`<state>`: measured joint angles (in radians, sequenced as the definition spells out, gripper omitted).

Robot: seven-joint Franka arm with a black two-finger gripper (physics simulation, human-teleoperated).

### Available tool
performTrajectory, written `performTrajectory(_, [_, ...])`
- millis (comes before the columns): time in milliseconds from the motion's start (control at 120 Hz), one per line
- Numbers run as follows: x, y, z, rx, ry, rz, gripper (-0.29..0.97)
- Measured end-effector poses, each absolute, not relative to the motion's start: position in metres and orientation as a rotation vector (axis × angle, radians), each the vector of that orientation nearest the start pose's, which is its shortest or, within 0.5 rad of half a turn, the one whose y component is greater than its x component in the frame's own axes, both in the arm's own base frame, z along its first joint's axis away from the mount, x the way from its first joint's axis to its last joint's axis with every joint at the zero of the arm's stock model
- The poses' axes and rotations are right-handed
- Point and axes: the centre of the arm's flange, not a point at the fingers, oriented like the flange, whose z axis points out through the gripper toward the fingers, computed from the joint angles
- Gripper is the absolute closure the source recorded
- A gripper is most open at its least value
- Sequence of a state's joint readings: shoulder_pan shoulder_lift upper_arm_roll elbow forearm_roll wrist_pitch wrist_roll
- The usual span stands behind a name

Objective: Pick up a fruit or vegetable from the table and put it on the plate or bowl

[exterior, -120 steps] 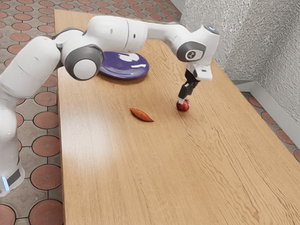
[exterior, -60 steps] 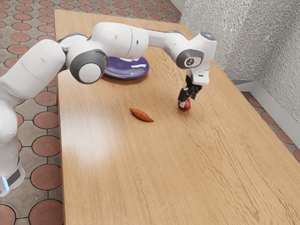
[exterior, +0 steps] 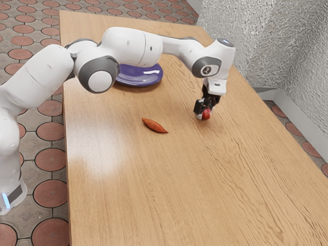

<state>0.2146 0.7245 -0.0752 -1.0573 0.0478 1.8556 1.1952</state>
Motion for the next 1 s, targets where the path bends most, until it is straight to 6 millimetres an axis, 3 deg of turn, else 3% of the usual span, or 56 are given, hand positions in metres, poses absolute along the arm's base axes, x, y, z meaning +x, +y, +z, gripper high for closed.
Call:
performTrajectory(208, [0.749,0.129,0.423,-2.659,1.558,-0.118,0.40])
performTrajectory(275, [0.747,0.129,0.439,-2.642,1.553,-0.140,0.40])
performTrajectory(342, [0.740,0.133,0.473,-2.620,1.531,-0.176,0.38])
performTrajectory(425, [0.712,0.167,0.539,-2.622,1.427,-0.226,0.37])
performTrajectory(500, [0.673,0.226,0.583,-2.681,1.271,-0.227,0.38])
performTrajectory(558, [0.640,0.284,0.599,-2.752,1.125,-0.216,0.41])
performTrajectory(642, [0.602,0.345,0.598,-2.847,0.963,-0.180,0.41])
performTrajectory(725, [0.567,0.375,0.588,-2.968,0.864,-0.104,0.38])
performTrajectory(908, [0.499,0.391,0.554,-3.181,0.700,0.070,0.37])
performTrajectory(1000, [0.481,0.393,0.539,-3.243,0.640,0.117,0.37])
